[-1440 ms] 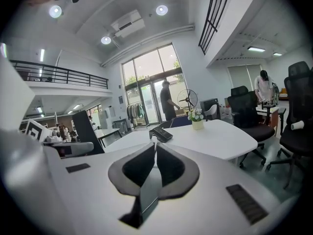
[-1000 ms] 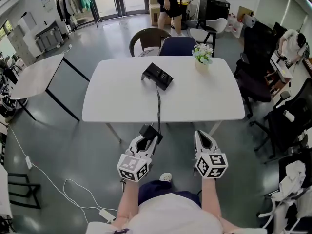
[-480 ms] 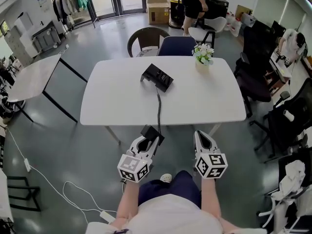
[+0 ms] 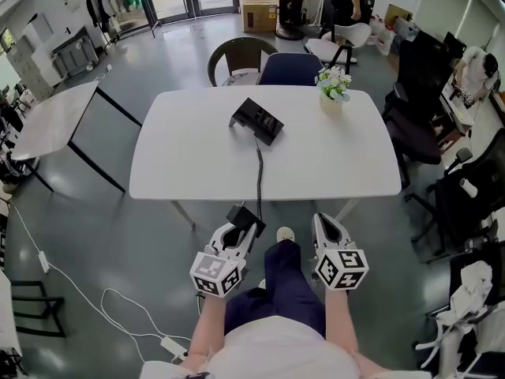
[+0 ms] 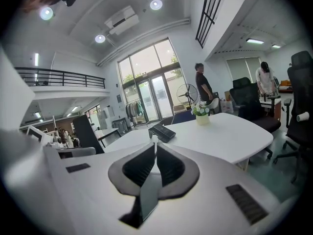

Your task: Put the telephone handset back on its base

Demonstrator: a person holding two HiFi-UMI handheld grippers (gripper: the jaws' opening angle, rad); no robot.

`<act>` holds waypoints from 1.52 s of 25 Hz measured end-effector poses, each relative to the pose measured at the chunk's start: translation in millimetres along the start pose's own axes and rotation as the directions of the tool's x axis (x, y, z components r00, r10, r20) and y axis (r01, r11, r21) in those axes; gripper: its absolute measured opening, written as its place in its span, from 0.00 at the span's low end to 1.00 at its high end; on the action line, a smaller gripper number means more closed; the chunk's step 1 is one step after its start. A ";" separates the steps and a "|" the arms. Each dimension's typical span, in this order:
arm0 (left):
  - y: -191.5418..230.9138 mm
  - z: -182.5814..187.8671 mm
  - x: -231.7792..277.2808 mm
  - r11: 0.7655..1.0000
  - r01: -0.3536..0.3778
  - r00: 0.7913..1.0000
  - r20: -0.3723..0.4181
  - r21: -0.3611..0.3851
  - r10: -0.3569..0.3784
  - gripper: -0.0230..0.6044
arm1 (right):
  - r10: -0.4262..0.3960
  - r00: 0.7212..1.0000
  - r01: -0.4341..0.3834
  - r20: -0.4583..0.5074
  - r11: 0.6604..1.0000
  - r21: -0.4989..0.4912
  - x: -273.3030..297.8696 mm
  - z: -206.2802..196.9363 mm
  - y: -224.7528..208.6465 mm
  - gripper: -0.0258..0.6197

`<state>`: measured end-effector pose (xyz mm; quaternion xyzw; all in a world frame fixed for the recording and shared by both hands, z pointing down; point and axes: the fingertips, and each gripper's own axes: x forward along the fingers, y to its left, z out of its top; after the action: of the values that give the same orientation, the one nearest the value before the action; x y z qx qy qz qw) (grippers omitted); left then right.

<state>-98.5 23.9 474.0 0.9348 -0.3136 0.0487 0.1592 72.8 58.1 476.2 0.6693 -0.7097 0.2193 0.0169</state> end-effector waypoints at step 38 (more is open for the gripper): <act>99.0 58.3 187.9 0.994 -0.094 0.995 0.011 -0.050 0.095 0.17 | 0.127 0.989 -0.130 -0.071 0.991 -0.043 201.4 89.2 -76.9 0.10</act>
<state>-8.5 -177.1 481.2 0.9151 -0.3596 0.0422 0.1775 149.6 -162.1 481.8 0.6136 -0.7554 0.2257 0.0429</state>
